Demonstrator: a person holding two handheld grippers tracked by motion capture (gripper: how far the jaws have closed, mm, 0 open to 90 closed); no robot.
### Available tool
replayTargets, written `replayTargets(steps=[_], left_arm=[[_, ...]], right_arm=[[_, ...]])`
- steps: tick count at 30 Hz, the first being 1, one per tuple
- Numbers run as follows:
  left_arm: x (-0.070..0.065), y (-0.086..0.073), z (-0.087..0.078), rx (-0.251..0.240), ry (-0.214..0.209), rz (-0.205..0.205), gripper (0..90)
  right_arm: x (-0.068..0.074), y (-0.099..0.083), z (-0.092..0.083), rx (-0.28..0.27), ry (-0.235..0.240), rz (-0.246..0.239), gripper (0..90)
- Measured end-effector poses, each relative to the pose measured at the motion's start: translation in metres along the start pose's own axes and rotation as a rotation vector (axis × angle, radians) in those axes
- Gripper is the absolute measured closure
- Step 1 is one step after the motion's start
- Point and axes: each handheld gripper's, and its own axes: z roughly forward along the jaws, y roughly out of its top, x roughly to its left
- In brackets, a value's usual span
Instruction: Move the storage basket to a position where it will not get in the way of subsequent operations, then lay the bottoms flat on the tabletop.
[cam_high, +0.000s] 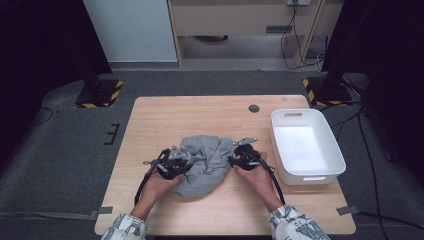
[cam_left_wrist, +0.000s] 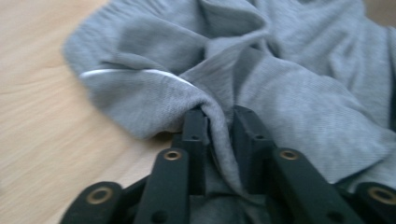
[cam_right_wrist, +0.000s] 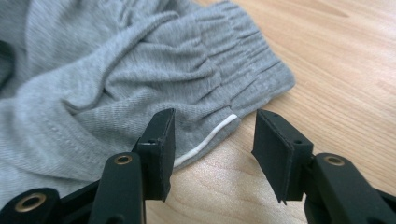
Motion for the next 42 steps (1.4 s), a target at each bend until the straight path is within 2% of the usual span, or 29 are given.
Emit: replayTargets(steps=[3, 7, 16, 18, 20, 25, 29, 33, 35, 39, 40, 42], left_arm=[[0.006, 0.0, -0.007, -0.04, 0.026, -0.028, 66.6], [0.011, 0.003, -0.013, -0.117, 0.055, -0.032, 60.7], [0.024, 0.009, -0.016, -0.179, 0.097, -0.072, 56.2], [0.027, 0.012, -0.014, -0.174, 0.097, -0.08, 52.9], [0.03, 0.014, -0.011, -0.156, 0.111, -0.07, 50.2], [0.036, 0.018, -0.004, -0.147, 0.121, -0.084, 48.1], [0.037, 0.022, -0.002, -0.134, 0.118, -0.086, 46.9], [0.035, 0.027, 0.002, -0.125, 0.123, -0.067, 44.0], [0.034, 0.029, 0.007, -0.112, 0.129, -0.058, 43.8], [0.033, 0.033, 0.017, -0.1, 0.126, -0.075, 43.1], [0.032, 0.034, 0.019, -0.087, 0.136, -0.062, 43.0], [0.032, 0.033, 0.024, -0.056, 0.141, -0.069, 42.8]], right_arm=[[0.001, 0.001, -0.005, -0.015, 0.007, 0.006, 48.0], [0.001, 0.001, -0.01, -0.021, 0.017, 0.015, 44.8], [0.001, 0.0, -0.012, -0.021, 0.037, 0.03, 41.6], [0.0, -0.001, -0.012, -0.023, 0.042, 0.04, 40.3], [-0.001, -0.002, -0.012, -0.025, 0.046, 0.053, 39.5], [-0.003, -0.003, -0.01, -0.018, 0.058, 0.078, 38.8], [-0.004, -0.004, -0.008, -0.017, 0.062, 0.092, 38.1], [-0.003, -0.006, -0.006, -0.018, 0.069, 0.104, 36.1], [-0.002, -0.007, -0.003, -0.014, 0.076, 0.1, 36.1], [0.003, -0.009, 0.002, -0.013, 0.071, 0.089, 37.1], [0.004, -0.009, 0.003, -0.011, 0.069, 0.088, 38.1], [0.006, -0.008, 0.003, -0.011, 0.065, 0.062, 42.6]])
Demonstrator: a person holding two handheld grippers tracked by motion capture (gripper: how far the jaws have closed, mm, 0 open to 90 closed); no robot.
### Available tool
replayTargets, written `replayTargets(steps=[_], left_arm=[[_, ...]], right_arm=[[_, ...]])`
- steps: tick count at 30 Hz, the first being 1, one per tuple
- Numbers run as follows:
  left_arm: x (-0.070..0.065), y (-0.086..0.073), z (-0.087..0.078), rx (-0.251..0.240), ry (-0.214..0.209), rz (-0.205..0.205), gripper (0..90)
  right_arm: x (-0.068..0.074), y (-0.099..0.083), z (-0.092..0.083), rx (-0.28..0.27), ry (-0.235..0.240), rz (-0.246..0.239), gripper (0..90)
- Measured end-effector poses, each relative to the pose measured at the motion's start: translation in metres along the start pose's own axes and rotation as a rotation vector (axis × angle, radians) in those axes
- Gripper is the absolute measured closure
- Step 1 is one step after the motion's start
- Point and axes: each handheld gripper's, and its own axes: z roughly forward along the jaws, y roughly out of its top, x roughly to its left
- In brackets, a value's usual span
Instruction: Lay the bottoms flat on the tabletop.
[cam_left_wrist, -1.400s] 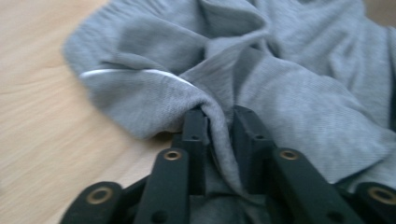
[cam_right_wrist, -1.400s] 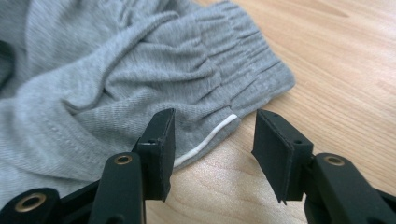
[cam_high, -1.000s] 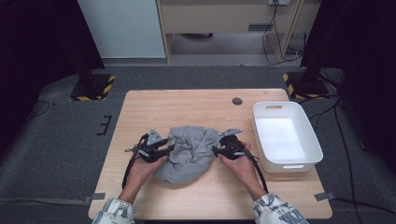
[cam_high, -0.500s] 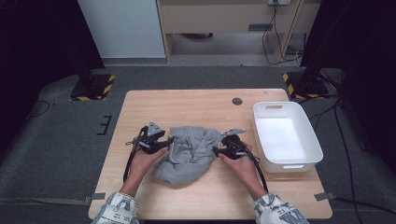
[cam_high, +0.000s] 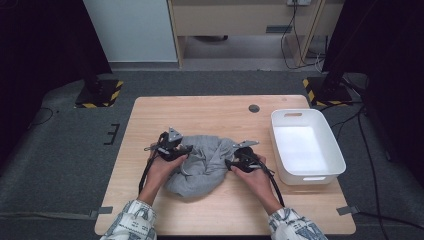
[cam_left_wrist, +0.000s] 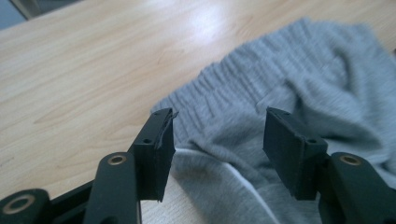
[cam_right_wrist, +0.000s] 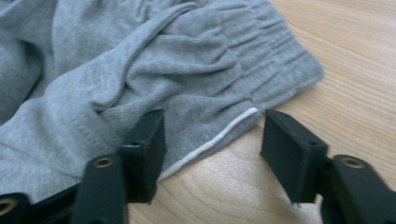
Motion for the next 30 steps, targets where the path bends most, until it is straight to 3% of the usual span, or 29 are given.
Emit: replayTargets(steps=[3, 7, 9, 12, 16, 18, 22, 27, 30], left_arm=[[-0.001, -0.003, 0.006, 0.033, 0.022, 0.001, 43.0], [-0.003, -0.012, 0.016, 0.12, 0.073, 0.043, 43.6], [-0.001, -0.016, 0.018, 0.116, 0.038, -0.005, 44.5], [0.002, -0.02, 0.018, 0.105, 0.016, -0.039, 50.4], [0.001, -0.02, 0.017, 0.102, -0.025, -0.039, 69.8], [-0.001, -0.02, 0.016, 0.103, -0.021, -0.036, 78.4], [0.0, -0.017, 0.006, 0.062, -0.004, -0.047, 81.4], [0.007, -0.01, -0.021, -0.058, 0.013, -0.105, 81.5], [0.009, -0.006, -0.037, -0.107, 0.021, -0.099, 81.6]], right_arm=[[0.004, 0.0, 0.001, -0.008, -0.002, -0.026, 50.6], [0.009, 0.001, 0.003, -0.008, -0.008, -0.064, 62.3], [0.01, 0.002, 0.003, -0.008, -0.008, -0.072, 66.6], [0.012, 0.003, 0.004, -0.013, -0.002, -0.085, 74.8], [0.013, 0.004, 0.006, -0.015, 0.007, -0.094, 84.9], [0.014, 0.004, 0.006, -0.02, 0.002, -0.1, 86.2], [0.011, 0.006, -0.002, -0.035, -0.01, -0.099, 86.9], [0.003, 0.01, -0.025, -0.044, -0.049, -0.104, 87.2], [0.001, 0.017, -0.038, -0.064, -0.069, -0.132, 87.4]])
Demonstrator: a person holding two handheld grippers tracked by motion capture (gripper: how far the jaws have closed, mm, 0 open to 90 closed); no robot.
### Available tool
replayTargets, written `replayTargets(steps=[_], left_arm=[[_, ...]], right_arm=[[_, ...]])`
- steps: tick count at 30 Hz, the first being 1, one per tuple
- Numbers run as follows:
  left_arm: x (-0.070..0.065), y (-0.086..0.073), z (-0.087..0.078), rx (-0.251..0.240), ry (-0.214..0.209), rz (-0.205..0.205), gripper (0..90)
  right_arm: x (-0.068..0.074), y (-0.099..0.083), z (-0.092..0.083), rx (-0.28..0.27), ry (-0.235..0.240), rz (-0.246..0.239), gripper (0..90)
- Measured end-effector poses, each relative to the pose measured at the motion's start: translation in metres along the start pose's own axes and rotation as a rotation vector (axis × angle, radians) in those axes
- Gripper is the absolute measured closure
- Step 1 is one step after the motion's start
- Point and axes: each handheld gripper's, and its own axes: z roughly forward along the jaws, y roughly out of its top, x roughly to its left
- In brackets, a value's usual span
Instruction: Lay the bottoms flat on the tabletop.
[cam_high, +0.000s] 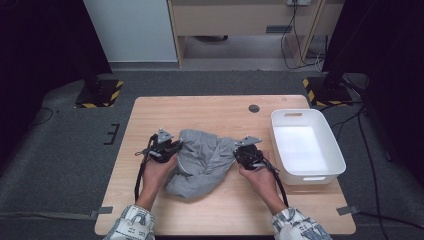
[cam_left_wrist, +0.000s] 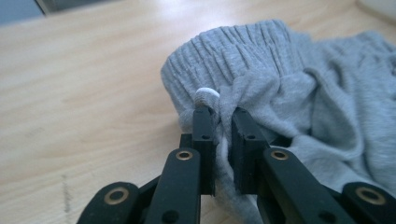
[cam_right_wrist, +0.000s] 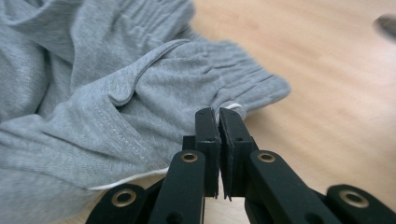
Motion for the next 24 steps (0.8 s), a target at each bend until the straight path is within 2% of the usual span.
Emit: replayTargets(steps=[3, 6, 8, 11, 14, 16, 18, 19, 24], left_arm=[[-0.002, 0.004, -0.011, -0.024, 0.011, 0.022, 81.6], [0.002, 0.003, -0.019, -0.021, 0.02, 0.038, 82.0], [0.008, -0.003, -0.022, -0.016, 0.019, 0.019, 82.2], [0.015, -0.011, -0.023, 0.008, 0.031, 0.019, 82.5], [0.017, -0.017, -0.019, 0.01, 0.019, 0.003, 82.6], [0.015, -0.018, -0.017, 0.016, 0.014, 0.018, 82.6], [0.013, -0.017, -0.016, 0.011, -0.005, 0.017, 82.6], [0.012, -0.016, -0.017, 0.007, -0.006, 0.017, 82.5], [0.01, -0.012, -0.019, -0.009, -0.005, 0.025, 82.5]], right_arm=[[-0.002, 0.01, -0.01, -0.006, -0.03, -0.021, 87.5], [-0.006, 0.02, -0.017, -0.008, -0.058, -0.035, 87.6], [-0.009, 0.022, -0.018, 0.004, -0.068, -0.032, 87.6], [-0.013, 0.018, -0.011, 0.041, -0.074, -0.032, 87.5], [-0.014, 0.01, 0.002, 0.083, -0.069, -0.02, 87.3], [-0.014, 0.005, 0.01, 0.085, -0.053, -0.003, 86.4], [-0.013, 0.001, 0.015, 0.085, -0.041, 0.004, 80.0], [-0.013, 0.0, 0.015, 0.087, -0.052, 0.008, 76.3], [-0.013, 0.008, 0.003, 0.049, -0.067, 0.015, 66.8]])
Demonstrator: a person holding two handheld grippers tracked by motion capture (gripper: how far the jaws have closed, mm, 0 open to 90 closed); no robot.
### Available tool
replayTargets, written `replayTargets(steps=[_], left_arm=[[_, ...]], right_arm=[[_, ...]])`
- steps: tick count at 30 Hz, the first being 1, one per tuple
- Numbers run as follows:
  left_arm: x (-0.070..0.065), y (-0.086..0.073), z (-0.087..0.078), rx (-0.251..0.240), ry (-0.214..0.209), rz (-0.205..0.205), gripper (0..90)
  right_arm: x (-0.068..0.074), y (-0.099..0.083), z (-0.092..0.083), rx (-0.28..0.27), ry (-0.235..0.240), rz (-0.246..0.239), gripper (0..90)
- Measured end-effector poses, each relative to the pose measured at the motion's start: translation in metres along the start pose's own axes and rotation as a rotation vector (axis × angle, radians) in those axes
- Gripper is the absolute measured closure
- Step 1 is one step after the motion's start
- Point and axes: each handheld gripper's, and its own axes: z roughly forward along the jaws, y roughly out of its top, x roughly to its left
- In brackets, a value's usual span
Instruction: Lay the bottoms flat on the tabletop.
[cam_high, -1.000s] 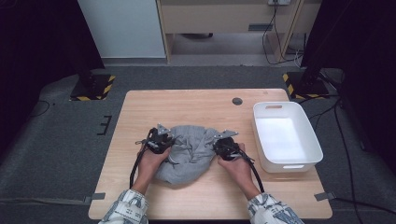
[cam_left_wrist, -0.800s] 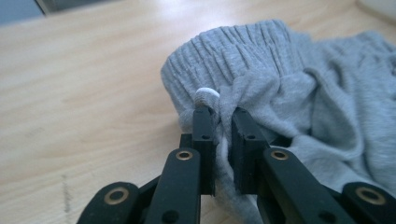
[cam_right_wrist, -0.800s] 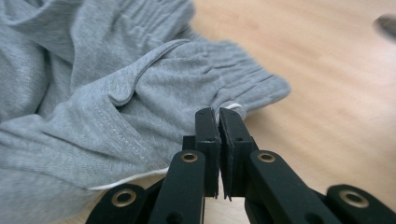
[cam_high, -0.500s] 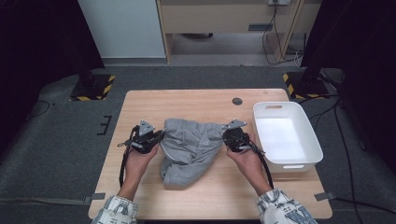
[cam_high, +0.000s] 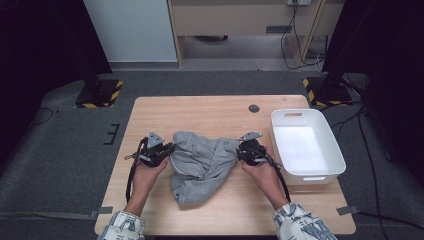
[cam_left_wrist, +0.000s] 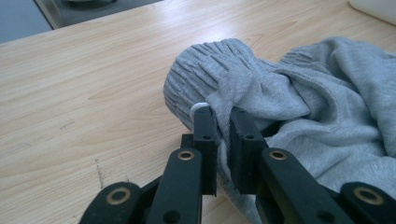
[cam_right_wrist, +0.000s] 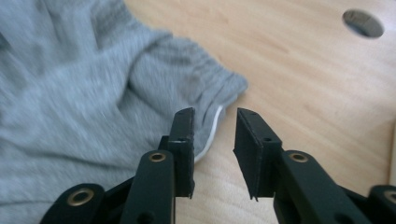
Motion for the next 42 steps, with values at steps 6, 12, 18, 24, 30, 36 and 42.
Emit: replayTargets(steps=[6, 12, 18, 24, 30, 36, 42], left_arm=[[-0.002, 0.0, -0.002, -0.017, -0.012, -0.012, 82.6], [-0.004, 0.004, -0.005, -0.033, -0.024, -0.019, 82.7], [-0.005, 0.008, -0.005, -0.05, -0.035, -0.023, 83.0], [-0.004, 0.009, -0.006, -0.054, -0.029, -0.018, 83.4], [-0.002, 0.012, -0.009, -0.073, 0.003, -0.01, 84.1], [0.015, 0.013, -0.024, -0.137, 0.068, -0.049, 84.6], [0.026, -0.001, -0.013, -0.066, 0.076, -0.057, 84.5]], right_arm=[[0.011, 0.017, 0.001, -0.033, 0.068, 0.01, 63.7], [0.021, 0.031, 0.015, -0.068, 0.141, 0.048, 54.0], [0.027, 0.029, 0.035, -0.048, 0.155, 0.094, 49.2], [0.032, 0.021, 0.039, -0.036, 0.172, 0.072, 83.5], [0.025, 0.018, 0.027, -0.057, 0.16, 0.072, 86.6], [0.012, 0.023, -0.003, -0.141, 0.148, 0.071, 86.7], [0.018, 0.001, 0.002, -0.053, 0.15, 0.012, 86.7]])
